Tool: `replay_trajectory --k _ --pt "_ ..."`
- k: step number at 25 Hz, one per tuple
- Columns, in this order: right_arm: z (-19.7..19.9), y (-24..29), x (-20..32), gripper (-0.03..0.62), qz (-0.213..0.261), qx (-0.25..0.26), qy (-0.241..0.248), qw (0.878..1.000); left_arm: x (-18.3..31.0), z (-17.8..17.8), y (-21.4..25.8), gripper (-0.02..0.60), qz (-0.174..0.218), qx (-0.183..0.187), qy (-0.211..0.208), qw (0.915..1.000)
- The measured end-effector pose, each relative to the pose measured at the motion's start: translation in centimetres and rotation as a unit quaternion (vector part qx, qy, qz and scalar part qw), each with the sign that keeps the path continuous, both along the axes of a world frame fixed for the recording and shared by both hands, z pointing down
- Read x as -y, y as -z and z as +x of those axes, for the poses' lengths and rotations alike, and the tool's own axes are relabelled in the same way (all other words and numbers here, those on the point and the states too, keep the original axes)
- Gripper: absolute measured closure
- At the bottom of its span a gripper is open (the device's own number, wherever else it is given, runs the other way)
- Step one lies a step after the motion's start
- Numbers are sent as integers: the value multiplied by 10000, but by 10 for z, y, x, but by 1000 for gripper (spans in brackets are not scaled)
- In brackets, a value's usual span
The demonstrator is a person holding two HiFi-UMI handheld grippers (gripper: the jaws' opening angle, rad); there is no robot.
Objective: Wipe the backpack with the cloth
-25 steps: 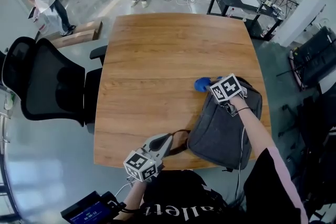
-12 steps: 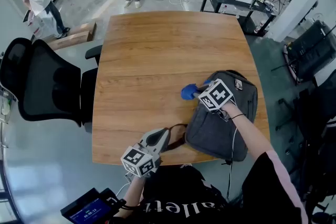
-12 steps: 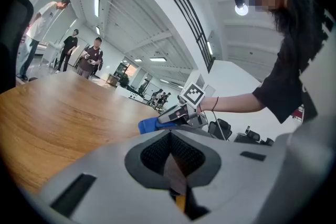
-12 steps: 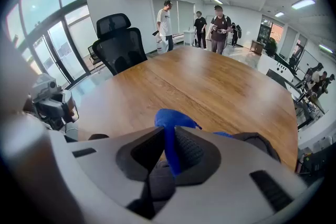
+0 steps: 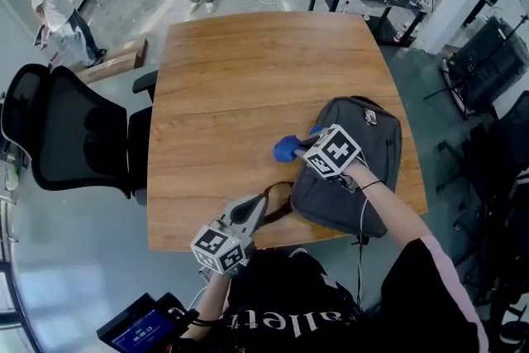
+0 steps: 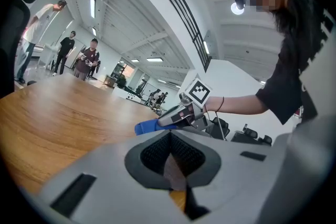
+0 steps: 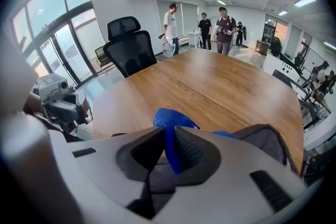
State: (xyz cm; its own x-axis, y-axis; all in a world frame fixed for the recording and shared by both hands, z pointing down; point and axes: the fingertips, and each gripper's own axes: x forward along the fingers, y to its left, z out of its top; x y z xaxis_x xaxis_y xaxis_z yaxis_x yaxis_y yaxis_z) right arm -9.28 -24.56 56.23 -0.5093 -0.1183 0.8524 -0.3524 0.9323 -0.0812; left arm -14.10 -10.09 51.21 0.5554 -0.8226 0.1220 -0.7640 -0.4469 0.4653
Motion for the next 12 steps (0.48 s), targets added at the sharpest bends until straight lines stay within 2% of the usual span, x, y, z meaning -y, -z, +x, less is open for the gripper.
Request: replay_trajectory --k 12 --pt "-13 12 -78 528 -95 160 163 9997 -26 -3 9 581 154 14 -92 9998"
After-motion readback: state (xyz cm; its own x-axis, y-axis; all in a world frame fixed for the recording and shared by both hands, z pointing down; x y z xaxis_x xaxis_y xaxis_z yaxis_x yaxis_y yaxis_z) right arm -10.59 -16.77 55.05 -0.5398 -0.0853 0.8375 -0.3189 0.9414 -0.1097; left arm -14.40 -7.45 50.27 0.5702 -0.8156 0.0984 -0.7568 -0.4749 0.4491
